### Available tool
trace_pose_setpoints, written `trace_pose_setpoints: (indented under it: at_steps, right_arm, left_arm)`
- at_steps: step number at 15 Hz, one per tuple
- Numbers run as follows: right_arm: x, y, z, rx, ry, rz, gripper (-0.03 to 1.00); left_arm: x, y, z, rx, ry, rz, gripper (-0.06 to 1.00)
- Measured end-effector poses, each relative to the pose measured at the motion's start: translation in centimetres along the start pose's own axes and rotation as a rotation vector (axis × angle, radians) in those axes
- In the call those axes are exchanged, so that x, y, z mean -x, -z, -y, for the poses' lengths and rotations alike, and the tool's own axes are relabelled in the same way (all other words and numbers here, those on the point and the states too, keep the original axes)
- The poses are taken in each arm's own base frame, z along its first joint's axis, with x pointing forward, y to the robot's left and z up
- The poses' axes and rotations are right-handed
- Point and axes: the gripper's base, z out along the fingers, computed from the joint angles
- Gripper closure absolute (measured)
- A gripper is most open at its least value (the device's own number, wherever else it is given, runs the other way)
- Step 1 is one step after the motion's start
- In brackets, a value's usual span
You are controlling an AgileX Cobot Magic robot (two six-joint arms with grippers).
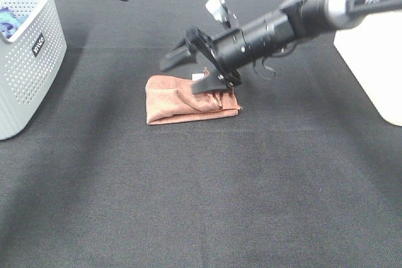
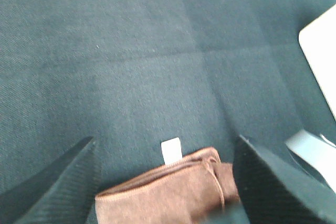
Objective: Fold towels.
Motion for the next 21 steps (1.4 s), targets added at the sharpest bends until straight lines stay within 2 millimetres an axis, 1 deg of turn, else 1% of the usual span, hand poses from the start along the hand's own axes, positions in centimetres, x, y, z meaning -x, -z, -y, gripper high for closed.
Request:
trace_pose_setpoints:
  at_steps: [1, 2, 3, 4, 5, 8, 9, 10, 12, 13, 14, 15, 18, 19, 21]
  right_arm:
    - [0.1, 0.3, 0.9, -0.028, -0.001, 0.010, 0.05]
    - [0.4, 1.0, 1.9, -0.066, 0.006, 0.023, 0.05]
    - [0.8, 2.1, 3.4, -0.128, 0.003, 0.044, 0.05]
    - [0.9, 2.5, 3.9, -0.147, -0.001, 0.050, 0.05]
    - [1.2, 3.4, 5.0, -0.181, -0.008, 0.072, 0.05]
    - [1.3, 4.4, 6.1, -0.220, 0.003, 0.074, 0.05]
    - [1.3, 4.4, 6.1, -0.220, 0.003, 0.074, 0.05]
    - [1.4, 5.1, 6.0, -0.248, 0.029, 0.060, 0.05]
    - [1.9, 7.1, 4.4, -0.303, 0.064, 0.039, 0.05]
    - [2.1, 8.6, 2.9, -0.325, 0.063, 0.033, 0.05]
    - [2.2, 10.0, 1.5, -0.353, 0.055, 0.020, 0.05]
    - [2.2, 12.3, -0.7, -0.395, 0.050, -0.002, 0.05]
    - [1.2, 16.1, -4.3, -0.454, 0.057, -0.084, 0.05]
    - [0.9, 17.3, -5.6, -0.459, 0.070, -0.101, 0.05]
    - [0.4, 19.6, -7.9, -0.488, 0.091, -0.088, 0.05]
  left_arm:
    - [-0.1, 0.0, 0.0, 0.003, -0.005, -0.007, 0.27]
    - [-0.1, 0.0, -0.1, 0.009, -0.012, -0.010, 0.27]
    - [-0.1, 0.0, -0.1, 0.011, -0.015, -0.011, 0.27]
    - [-0.1, 0.0, -0.1, 0.012, -0.015, -0.011, 0.27]
    - [-0.1, 0.0, -0.1, 0.014, -0.018, -0.011, 0.27]
    - [-0.1, 0.0, -0.2, 0.023, -0.029, -0.012, 0.27]
    - [-0.1, 0.0, -0.2, 0.023, -0.029, -0.012, 0.27]
    - [0.0, 0.4, -0.1, 0.032, -0.048, -0.019, 0.27]
    - [0.2, 2.1, 0.3, 0.061, -0.145, -0.049, 0.27]
    - [0.5, 3.5, 0.7, 0.078, -0.196, -0.056, 0.27]
    - [0.8, 5.1, 1.3, 0.089, -0.228, -0.065, 0.27]
    - [1.0, 7.6, 2.1, 0.101, -0.254, -0.081, 0.27]
    - [1.2, 12.6, 3.5, 0.136, -0.303, -0.117, 0.27]
    - [1.1, 14.6, 3.9, 0.165, -0.313, -0.126, 0.27]
    - [0.9, 18.4, 4.3, 0.243, -0.316, -0.134, 0.27]
